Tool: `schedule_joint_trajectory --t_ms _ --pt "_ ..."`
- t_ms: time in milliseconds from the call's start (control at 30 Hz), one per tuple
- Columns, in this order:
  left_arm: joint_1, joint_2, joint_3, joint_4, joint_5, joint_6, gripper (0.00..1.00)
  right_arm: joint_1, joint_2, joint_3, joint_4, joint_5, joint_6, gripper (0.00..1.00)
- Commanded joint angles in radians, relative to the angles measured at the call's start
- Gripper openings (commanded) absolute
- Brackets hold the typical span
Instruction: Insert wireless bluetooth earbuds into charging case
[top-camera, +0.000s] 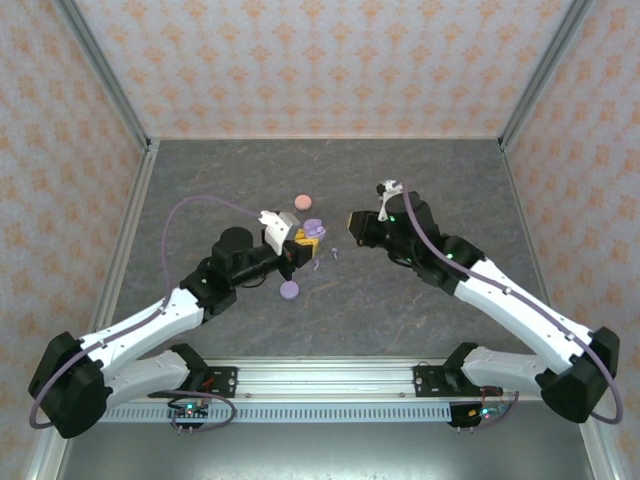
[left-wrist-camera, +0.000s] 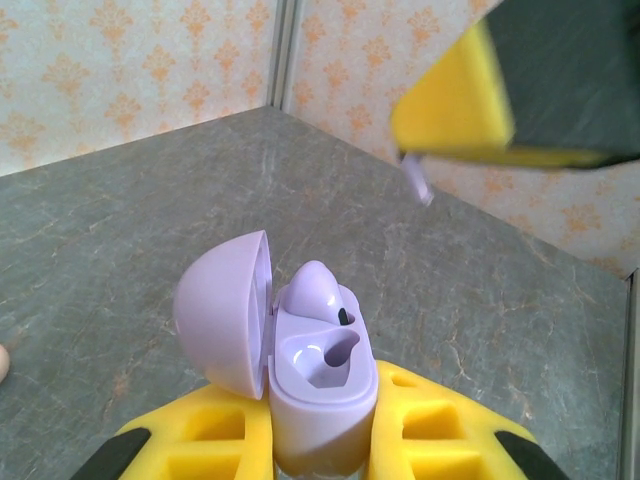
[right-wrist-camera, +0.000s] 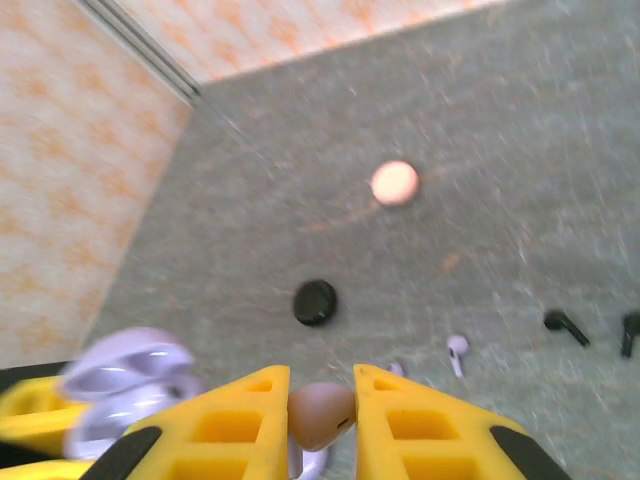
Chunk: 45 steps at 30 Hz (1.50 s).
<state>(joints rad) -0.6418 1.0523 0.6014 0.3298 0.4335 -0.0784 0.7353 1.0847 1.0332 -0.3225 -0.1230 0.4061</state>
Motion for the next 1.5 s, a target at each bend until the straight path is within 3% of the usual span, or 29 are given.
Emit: schedule_joint_trajectory --t_ms 0,100,233,467,1467 --pt "-0.006 0.013 0.038 0.101 0.024 -0.031 0.00 0.006 -0.038 0.012 0.110 -0.037 -0.063 0.18" --pt "-0.005 0.034 0.041 0.132 0.044 -0.046 0.00 0.023 -0.046 0.011 0.172 -0.063 -0.086 0.18" --pt "-0.006 0.054 0.046 0.166 0.060 -0.065 0.00 0.103 -0.028 0.022 0.195 0.018 -0.158 0.18" --pt "-0.006 0.057 0.045 0.181 0.073 -0.074 0.00 0.158 0.015 0.021 0.230 0.062 -0.191 0.18" --pt "-0.006 0.032 0.032 0.183 0.068 -0.073 0.00 0.167 0.094 -0.009 0.216 0.068 -0.167 0.18"
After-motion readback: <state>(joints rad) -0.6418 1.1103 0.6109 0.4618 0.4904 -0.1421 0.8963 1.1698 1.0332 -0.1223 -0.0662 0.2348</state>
